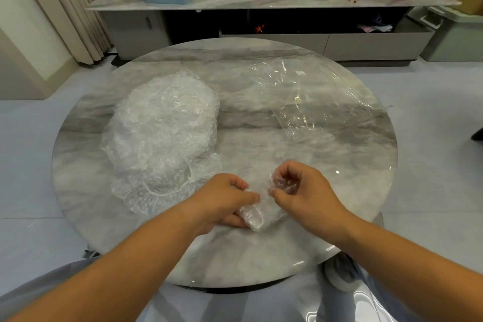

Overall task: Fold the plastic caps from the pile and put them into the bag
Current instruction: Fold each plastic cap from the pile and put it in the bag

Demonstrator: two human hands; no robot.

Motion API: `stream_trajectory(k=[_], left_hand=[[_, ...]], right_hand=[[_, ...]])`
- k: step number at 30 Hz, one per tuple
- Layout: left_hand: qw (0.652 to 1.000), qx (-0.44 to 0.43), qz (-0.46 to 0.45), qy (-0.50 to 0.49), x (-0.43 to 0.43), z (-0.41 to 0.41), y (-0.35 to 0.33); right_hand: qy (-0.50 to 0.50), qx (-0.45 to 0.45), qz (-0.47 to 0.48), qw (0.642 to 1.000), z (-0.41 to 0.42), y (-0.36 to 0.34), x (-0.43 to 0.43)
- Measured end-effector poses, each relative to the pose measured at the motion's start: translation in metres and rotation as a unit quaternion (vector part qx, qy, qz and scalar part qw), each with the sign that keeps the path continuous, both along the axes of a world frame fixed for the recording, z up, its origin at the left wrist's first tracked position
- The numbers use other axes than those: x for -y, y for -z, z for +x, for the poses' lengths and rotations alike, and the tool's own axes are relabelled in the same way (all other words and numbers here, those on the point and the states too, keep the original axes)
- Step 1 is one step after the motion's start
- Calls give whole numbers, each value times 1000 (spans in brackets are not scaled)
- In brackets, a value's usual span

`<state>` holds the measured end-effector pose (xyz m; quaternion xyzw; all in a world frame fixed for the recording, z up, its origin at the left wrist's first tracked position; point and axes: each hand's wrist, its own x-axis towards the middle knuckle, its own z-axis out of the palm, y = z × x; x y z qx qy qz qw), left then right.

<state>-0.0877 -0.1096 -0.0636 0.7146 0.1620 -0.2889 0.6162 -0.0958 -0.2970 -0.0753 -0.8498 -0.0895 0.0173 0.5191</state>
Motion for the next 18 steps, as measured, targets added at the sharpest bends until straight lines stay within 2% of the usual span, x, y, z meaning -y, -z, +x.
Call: stream_trajectory(k=[4, 8, 10, 13, 15, 18], left_hand=[[995, -59, -79, -24, -4, 3, -2], [973, -117, -198, -36, -13, 1, -9], [964, -115, -233, -52, -15, 1, -9], [969, -82, -229, -48, -13, -1, -7], [974, -53, -214, -54, -10, -2, -2], [975, -32, -203, -89, -7, -3, 8]], right_hand=[[-87, 61, -105, 989, -13, 1, -1], [-123, 94, -167, 974, -21, 1, 1], [-140, 130, -190, 963, -25, 2, 1], [-159, 176, -242, 941, -32, 6, 0], [-169, 152, -255, 940, -37, 7, 1], [-195, 129, -223, 946, -41, 9, 1]])
